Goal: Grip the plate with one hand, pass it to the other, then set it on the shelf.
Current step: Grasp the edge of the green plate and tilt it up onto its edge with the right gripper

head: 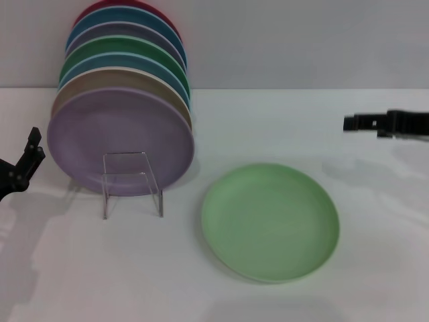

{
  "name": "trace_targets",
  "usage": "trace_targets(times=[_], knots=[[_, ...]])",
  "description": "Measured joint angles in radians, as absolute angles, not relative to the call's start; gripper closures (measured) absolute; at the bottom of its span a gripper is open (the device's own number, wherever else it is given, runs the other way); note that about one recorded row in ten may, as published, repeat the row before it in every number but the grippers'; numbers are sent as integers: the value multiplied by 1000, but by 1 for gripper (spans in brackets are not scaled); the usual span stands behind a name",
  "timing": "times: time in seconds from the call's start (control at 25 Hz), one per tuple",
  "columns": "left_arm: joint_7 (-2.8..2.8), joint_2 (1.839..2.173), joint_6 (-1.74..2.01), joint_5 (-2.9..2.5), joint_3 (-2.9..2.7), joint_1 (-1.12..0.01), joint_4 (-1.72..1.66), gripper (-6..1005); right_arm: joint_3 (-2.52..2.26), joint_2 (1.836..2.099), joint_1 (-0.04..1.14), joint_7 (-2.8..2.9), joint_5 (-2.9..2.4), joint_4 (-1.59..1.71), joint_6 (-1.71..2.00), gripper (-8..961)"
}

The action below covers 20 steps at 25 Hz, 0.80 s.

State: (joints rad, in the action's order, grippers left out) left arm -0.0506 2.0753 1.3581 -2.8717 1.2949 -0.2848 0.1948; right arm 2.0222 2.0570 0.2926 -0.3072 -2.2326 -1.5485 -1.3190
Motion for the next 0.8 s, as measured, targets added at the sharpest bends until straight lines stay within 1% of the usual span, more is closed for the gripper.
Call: trace_targets(times=[0.08, 0.12, 0.16, 0.2, 0.28, 0.4, 0.48, 0.64, 0.72, 0.8], knots=[[-51, 2075, 1361, -2872, 1295, -285, 195, 161, 2014, 2054, 337, -271, -2345, -1526, -1411, 124], [-51, 2075, 1361, -2872, 1295, -285, 195, 161, 2014, 2054, 337, -271, -2345, -1526, -1411, 124], [-51, 2075, 1362, -2872, 1295, -285, 195, 161, 2011, 2056, 366, -266, -2419, -1503, -1463, 124], [-51, 2075, 1362, -2872, 1295, -285, 195, 161, 2011, 2056, 366, -266, -2419, -1503, -1463, 124], [-51, 2076, 1363, -2872, 1295, -283, 195, 161, 2011, 2065, 397, -265, -2485, -1475, -1492, 124], [-51, 2077, 1363, -2872, 1296, -282, 195, 161, 2011, 2067, 418, -265, -2491, -1444, -1495, 124], [-51, 2077, 1363, -2872, 1296, -280, 195, 161, 2007, 2068, 456, -271, -2496, -1377, -1493, 123], [-51, 2077, 1364, -2872, 1296, -280, 195, 162, 1985, 2069, 484, -275, -2499, -1312, -1470, 123], [-51, 2076, 1364, -2872, 1296, -284, 195, 162, 1947, 2070, 529, -275, -2524, -1223, -1446, 123], [-51, 2076, 1364, -2872, 1296, -286, 195, 162, 1940, 2071, 540, -275, -2535, -1206, -1442, 123]])
